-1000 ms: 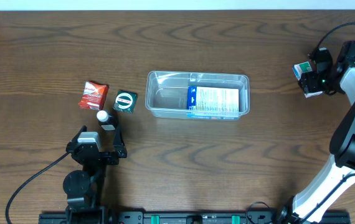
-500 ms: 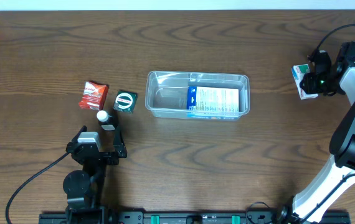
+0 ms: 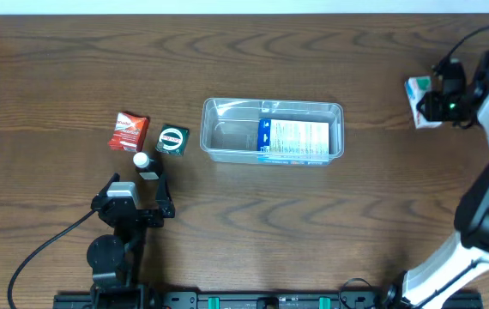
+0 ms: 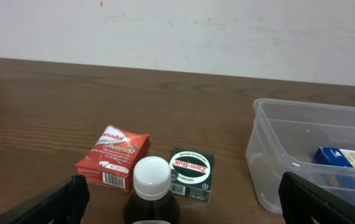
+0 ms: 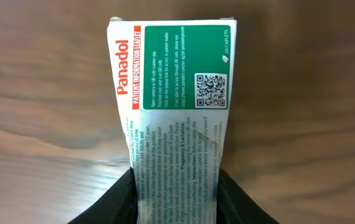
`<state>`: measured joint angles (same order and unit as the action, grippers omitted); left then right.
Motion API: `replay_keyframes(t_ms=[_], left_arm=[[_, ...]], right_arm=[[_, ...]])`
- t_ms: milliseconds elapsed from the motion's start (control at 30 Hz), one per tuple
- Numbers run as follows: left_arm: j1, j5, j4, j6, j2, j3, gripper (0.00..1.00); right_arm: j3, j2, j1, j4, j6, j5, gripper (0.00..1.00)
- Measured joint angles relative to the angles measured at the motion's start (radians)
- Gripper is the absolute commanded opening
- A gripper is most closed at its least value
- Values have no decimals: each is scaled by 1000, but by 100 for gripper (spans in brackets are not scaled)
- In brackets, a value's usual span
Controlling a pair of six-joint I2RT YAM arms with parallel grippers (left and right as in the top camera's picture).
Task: Pack container
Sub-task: 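Grasp the white-green Panadol box with right gripper, then carry the Panadol box over the container with right gripper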
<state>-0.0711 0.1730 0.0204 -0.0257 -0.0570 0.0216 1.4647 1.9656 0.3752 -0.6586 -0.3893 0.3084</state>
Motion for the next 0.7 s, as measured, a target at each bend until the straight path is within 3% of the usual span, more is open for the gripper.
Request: replay_keyframes(t_ms=[367, 700], left_arm=[[0, 0, 0, 0, 0, 0, 98], [0, 0, 0, 0, 0, 0, 98]], right_arm=[[11, -356, -153, -99, -14, 77, 34], [13, -412, -469, -229, -119, 81, 29]])
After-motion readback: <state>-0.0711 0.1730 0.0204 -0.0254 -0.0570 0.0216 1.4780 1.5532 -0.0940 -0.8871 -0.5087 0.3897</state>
